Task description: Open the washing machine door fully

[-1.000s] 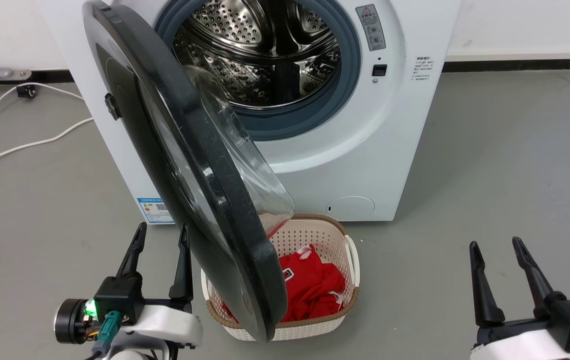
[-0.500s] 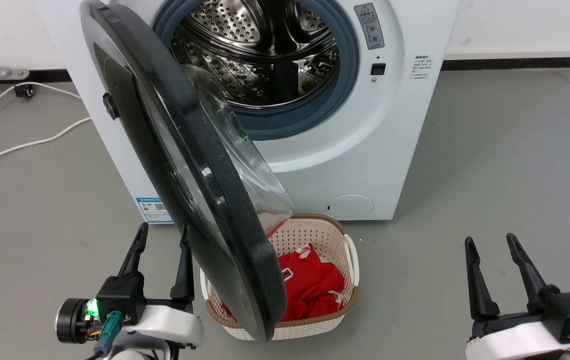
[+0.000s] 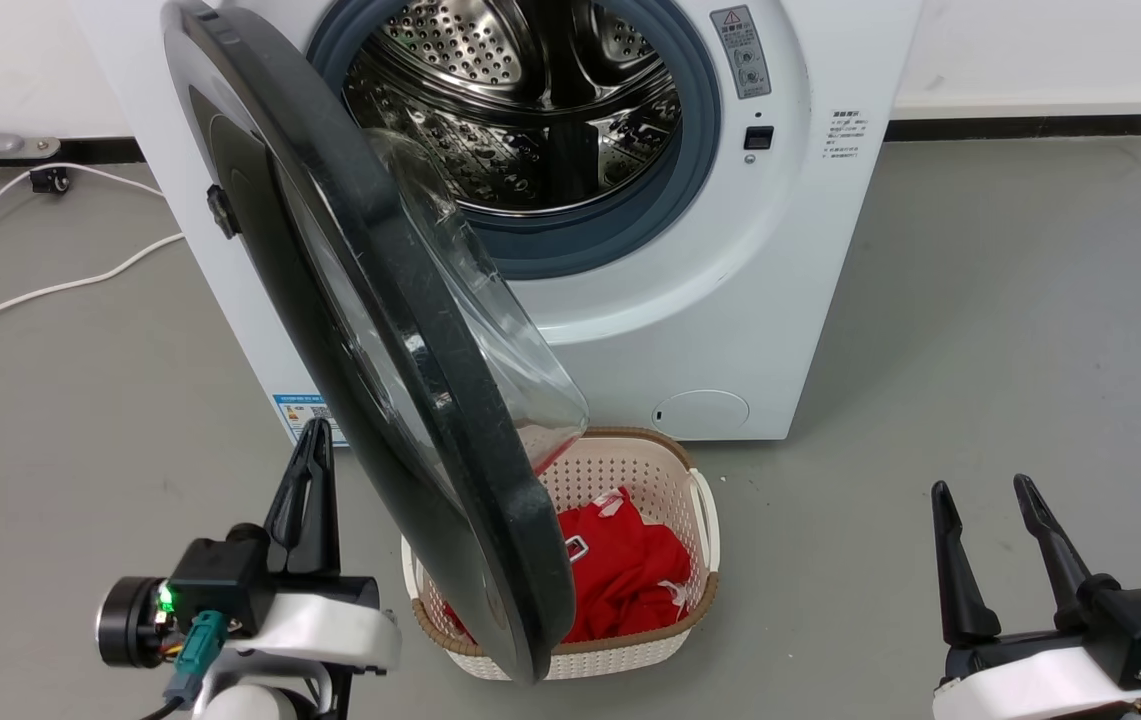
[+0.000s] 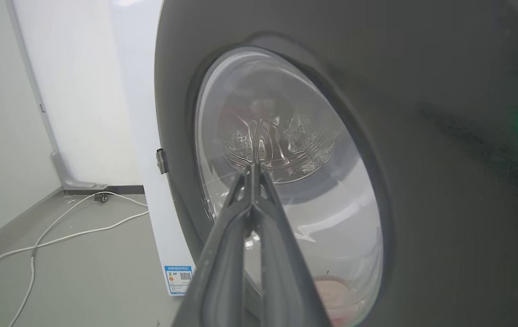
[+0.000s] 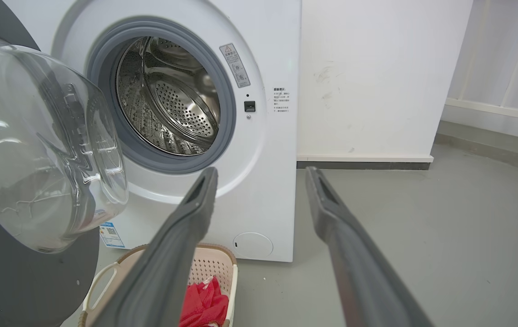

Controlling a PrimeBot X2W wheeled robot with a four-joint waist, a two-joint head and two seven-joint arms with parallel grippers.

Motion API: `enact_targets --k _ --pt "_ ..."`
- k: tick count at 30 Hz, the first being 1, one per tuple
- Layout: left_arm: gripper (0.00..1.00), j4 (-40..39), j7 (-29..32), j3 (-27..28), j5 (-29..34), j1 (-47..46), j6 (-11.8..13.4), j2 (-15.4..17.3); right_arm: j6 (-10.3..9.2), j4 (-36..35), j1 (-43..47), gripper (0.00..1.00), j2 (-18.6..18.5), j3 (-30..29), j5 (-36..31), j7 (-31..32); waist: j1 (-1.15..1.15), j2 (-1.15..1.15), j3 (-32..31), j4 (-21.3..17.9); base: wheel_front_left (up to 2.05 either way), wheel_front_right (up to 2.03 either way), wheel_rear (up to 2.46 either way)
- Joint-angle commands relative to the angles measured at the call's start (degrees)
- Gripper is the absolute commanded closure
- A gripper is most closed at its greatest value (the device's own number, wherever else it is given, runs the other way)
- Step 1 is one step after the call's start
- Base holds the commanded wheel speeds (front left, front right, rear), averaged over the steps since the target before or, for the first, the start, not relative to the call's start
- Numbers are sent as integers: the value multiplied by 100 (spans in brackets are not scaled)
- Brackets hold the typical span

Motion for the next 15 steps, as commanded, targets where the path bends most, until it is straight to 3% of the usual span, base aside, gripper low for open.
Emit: enact_targets --k 1,15 --pt "100 -134 -15 17 4 -76 0 -4 -4 25 -46 0 17 -17 30 -30 0 0 -2 5 0 0 0" --pt "100 -2231 -14 10 237 -592 -23 2 -4 95 -33 0 18 -9 61 -37 0 0 -46 24 0 0 0"
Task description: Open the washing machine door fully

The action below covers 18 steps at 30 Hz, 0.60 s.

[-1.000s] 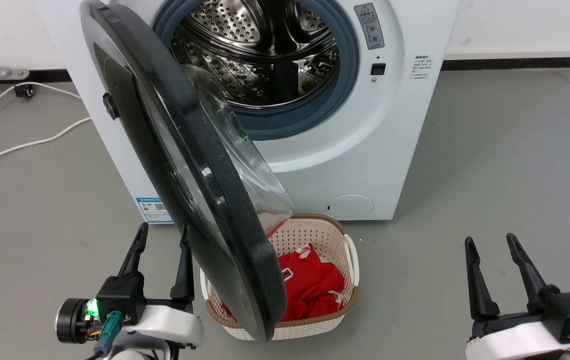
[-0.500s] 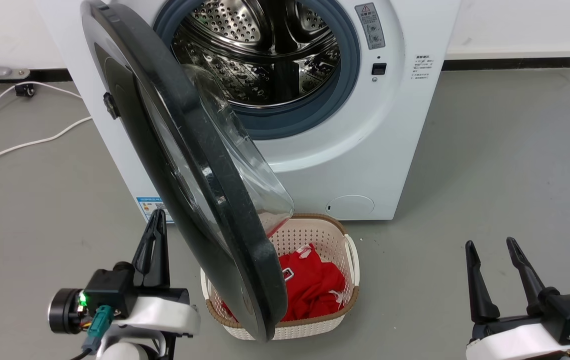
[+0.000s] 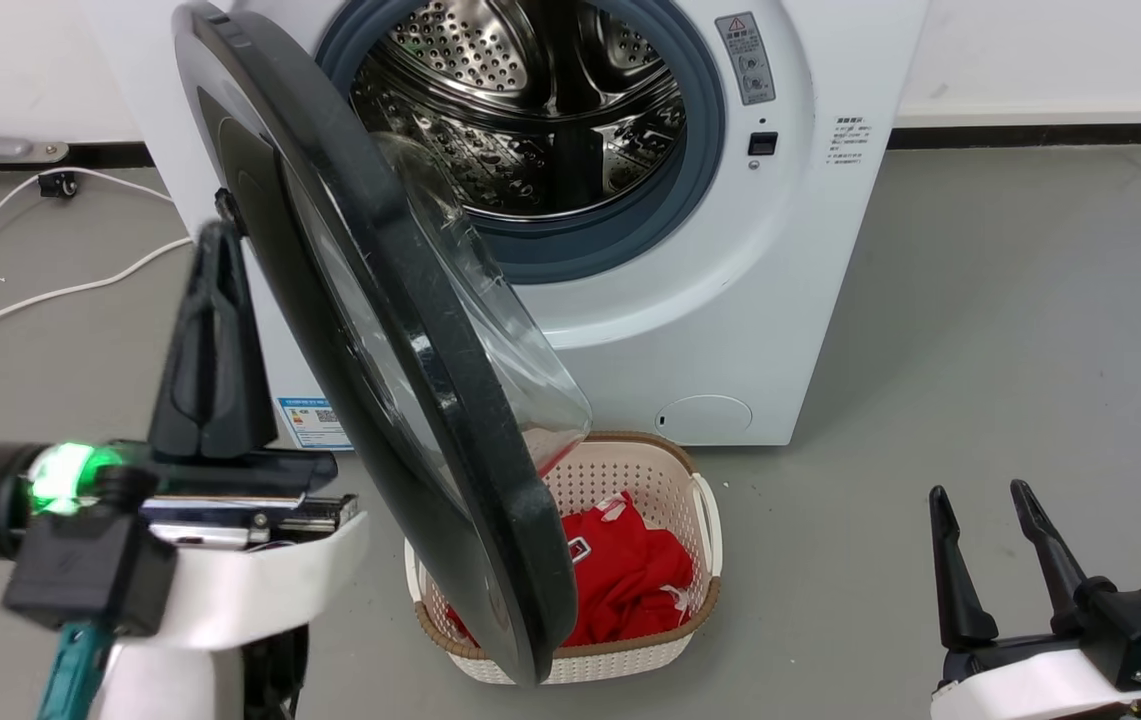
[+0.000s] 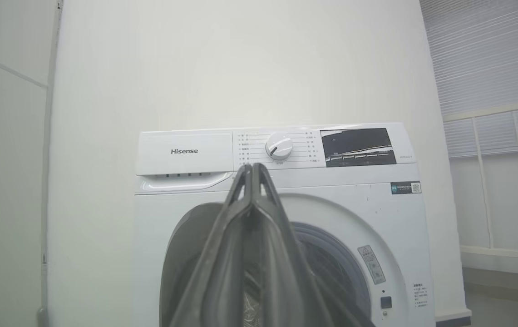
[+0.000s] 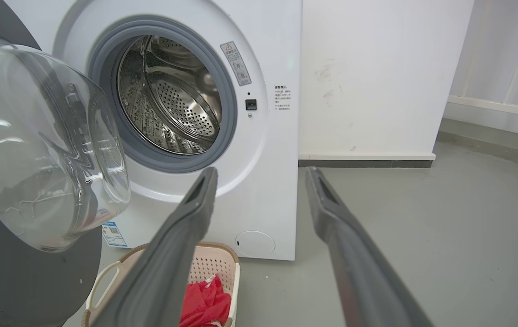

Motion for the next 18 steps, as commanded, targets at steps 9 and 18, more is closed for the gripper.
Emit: enact_targets --k 9,18 --pt "100 -1165 -12 -527 31 -191 -147 -2 -4 -11 10 0 17 -26 28 19 0 0 -4 -72 0 0 0" --pt "100 -901 374 -2089 -269 394 -443 0 -4 -29 15 0 17 -31 69 30 0 0 30 -87 0 0 0"
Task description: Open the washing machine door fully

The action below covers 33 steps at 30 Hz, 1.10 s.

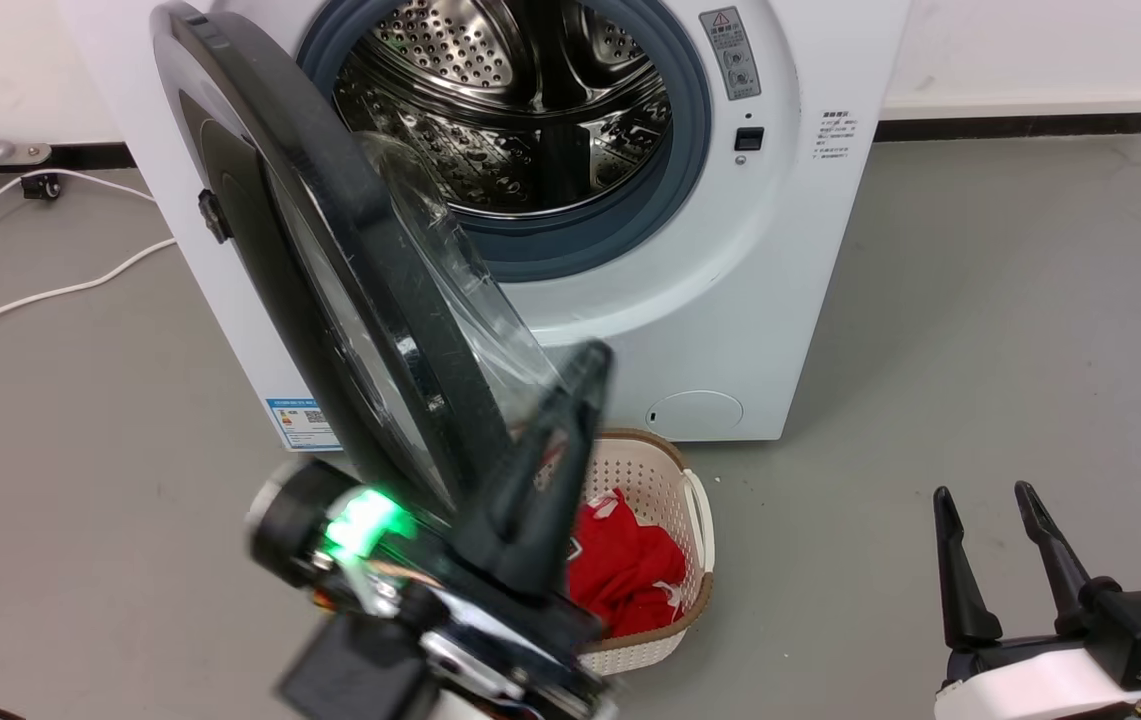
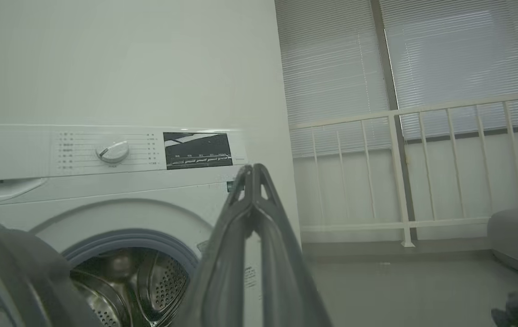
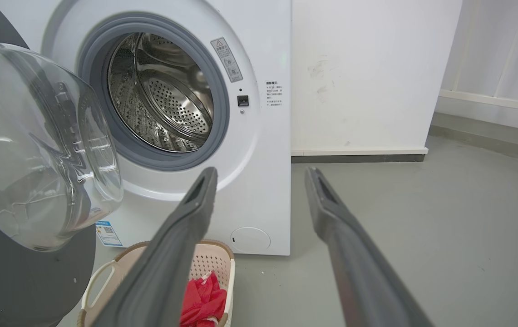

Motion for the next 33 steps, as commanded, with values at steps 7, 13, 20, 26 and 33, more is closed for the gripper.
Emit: enact_targets --k 7,13,20,26,33 --pt "100 594 344 -638 -66 565 -44 64 -4 21 -16 0 14 6 94 13 -1 0 39 55 0 0 0" --pt "100 1135 527 -905 -14 879 25 98 -4 45 -89 0 14 35 109 32 -1 0 97 77 0 0 0" --pt "100 1617 536 -818 1 942 243 96 -4 87 -125 0 14 63 119 68 -1 0 138 48 0 0 0" --pt "100 1946 415 -677 -76 682 358 75 -4 122 -133 0 13 86 169 92 -1 0 154 15 0 0 0" --pt "100 2283 223 -616 -219 356 510 40 -4 156 -144 0 13 126 211 98 -1 0 189 -50 0 0 0"
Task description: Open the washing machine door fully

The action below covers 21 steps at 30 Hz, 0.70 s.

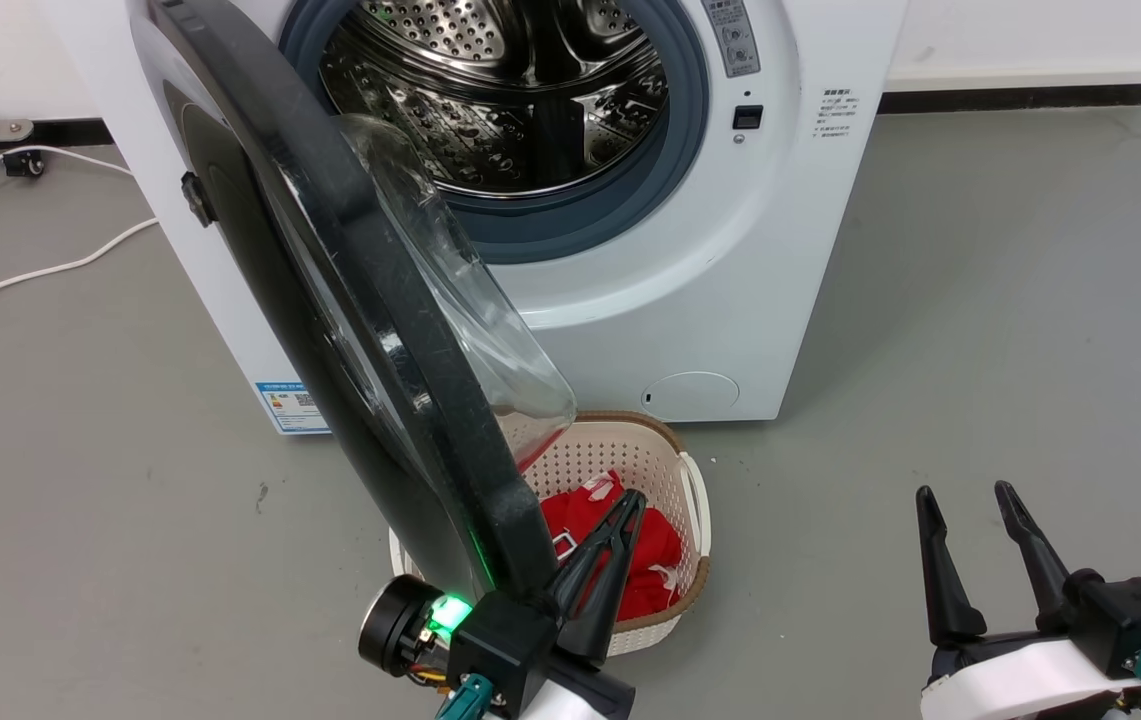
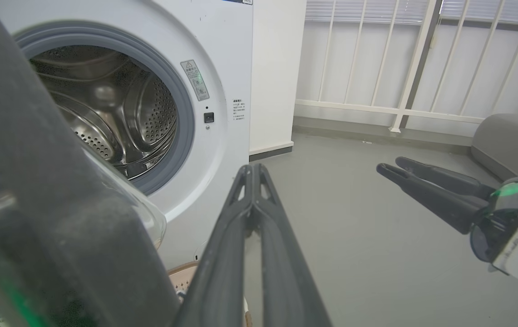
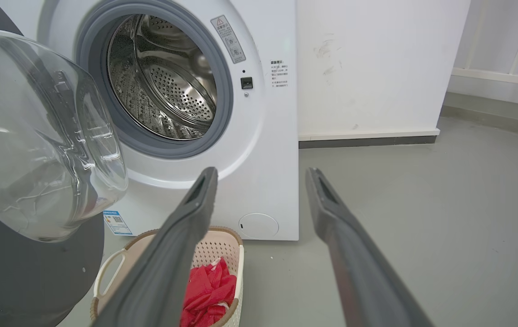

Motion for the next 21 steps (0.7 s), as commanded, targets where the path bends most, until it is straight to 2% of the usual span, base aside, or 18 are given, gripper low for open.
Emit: enact_targets --k 1,12,21 --pt "100 56 -51 4 -29 -90 41 -1 -4 17 -47 0 12 4 17 -6 0 0 2 -7 0 0 0" --pt "100 430 -107 93 -199 -117 286 28 -4 57 -43 0 12 31 78 32 0 0 8 -5 0 0 0" --pt "100 214 -45 253 -239 148 500 224 -4 98 -11 0 12 8 155 32 0 0 33 184 0 0 0"
